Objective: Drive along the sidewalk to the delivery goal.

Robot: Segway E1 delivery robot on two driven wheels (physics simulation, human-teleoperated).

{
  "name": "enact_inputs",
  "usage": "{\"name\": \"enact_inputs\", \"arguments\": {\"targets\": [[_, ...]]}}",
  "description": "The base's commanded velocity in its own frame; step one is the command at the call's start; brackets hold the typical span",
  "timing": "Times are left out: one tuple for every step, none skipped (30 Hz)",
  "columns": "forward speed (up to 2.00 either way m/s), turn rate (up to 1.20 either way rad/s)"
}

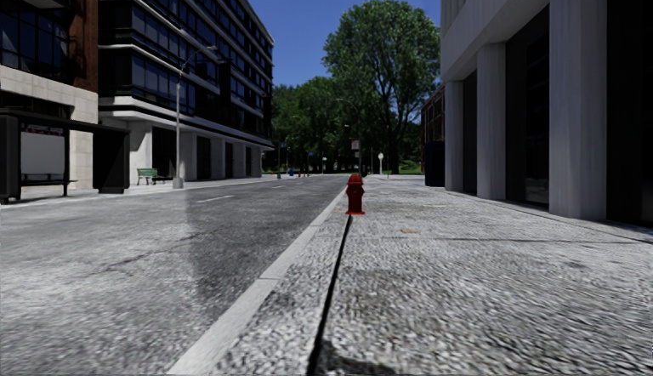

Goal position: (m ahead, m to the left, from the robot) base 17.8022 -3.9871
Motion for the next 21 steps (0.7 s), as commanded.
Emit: {"name": "enact_inputs", "arguments": {"targets": [[1.27,-0.55],[1.27,-0.55],[1.28,-0.55],[1.30,-0.55],[1.31,-0.55],[1.31,-0.55],[1.31,-0.55],[1.31,-0.55],[1.31,-0.55],[1.31,-0.55],[1.31,-0.55],[1.31,-0.55],[1.31,-0.55],[1.31,-0.55],[1.31,-0.55],[1.31,-0.55],[1.31,-0.55],[1.31,-0.55],[1.31,-0.55],[1.31,-0.55],[1.31,-0.55]]}}
